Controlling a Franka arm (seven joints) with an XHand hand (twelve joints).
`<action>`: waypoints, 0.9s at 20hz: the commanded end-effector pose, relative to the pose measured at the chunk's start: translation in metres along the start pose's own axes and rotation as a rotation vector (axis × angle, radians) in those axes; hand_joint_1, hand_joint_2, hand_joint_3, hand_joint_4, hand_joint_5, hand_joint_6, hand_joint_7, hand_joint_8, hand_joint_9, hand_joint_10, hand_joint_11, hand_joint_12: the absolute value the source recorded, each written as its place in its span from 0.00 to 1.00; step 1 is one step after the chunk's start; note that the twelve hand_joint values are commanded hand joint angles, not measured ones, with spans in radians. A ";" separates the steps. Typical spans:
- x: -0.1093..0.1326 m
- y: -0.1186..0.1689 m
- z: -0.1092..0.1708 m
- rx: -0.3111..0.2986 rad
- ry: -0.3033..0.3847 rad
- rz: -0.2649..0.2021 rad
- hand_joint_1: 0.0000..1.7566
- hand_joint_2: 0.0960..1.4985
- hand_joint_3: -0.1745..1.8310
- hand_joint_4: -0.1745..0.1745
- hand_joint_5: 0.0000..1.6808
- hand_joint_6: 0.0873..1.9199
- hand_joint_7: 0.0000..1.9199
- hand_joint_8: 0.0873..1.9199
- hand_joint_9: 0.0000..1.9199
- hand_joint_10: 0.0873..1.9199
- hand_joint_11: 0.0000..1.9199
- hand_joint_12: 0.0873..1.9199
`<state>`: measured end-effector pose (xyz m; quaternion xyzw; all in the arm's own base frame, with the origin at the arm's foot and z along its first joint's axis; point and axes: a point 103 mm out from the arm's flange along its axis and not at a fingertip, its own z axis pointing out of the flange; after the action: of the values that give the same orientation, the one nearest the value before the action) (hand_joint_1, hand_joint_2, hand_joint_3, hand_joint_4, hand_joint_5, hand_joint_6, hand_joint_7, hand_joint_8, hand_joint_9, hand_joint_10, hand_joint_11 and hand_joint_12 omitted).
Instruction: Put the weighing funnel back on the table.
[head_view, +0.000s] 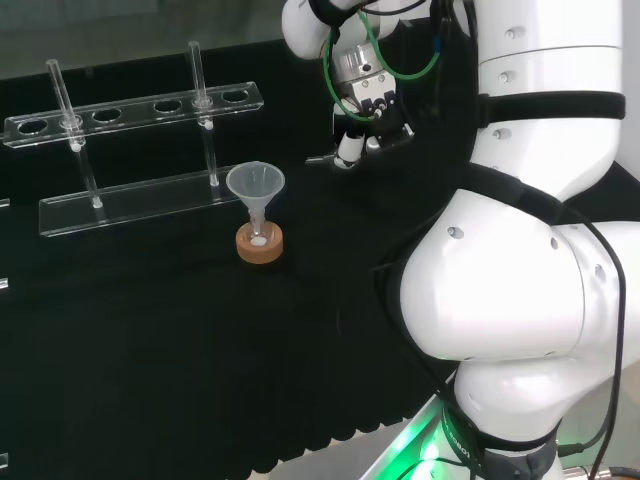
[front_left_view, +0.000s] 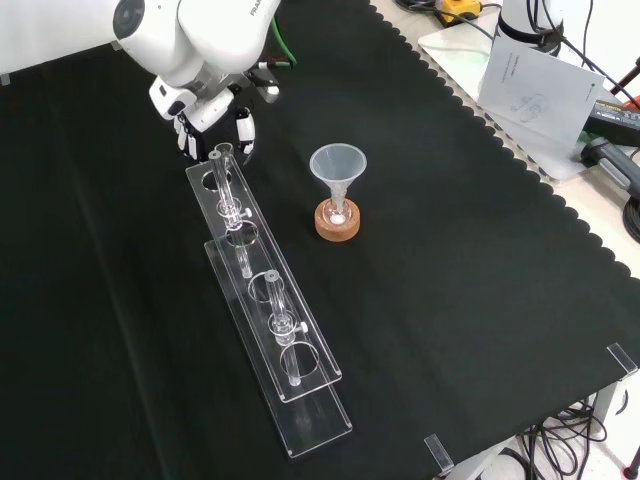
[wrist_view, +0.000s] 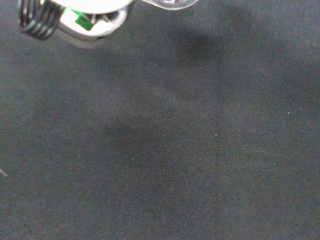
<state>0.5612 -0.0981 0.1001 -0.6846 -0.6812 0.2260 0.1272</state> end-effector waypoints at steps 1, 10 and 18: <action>0.000 0.011 0.007 0.008 0.003 -0.004 0.63 0.41 0.42 1.00 0.73 0.36 0.33 0.30 0.51 0.12 0.38 0.54; 0.016 0.014 0.007 0.014 -0.007 -0.007 0.63 0.41 0.42 1.00 0.73 0.37 0.33 0.30 0.51 0.12 0.38 0.54; 0.019 0.016 0.007 0.018 -0.010 -0.004 0.63 0.41 0.42 1.00 0.73 0.37 0.33 0.30 0.51 0.12 0.38 0.54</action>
<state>0.5713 -0.0818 0.0841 -0.6807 -0.6818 0.2347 0.1293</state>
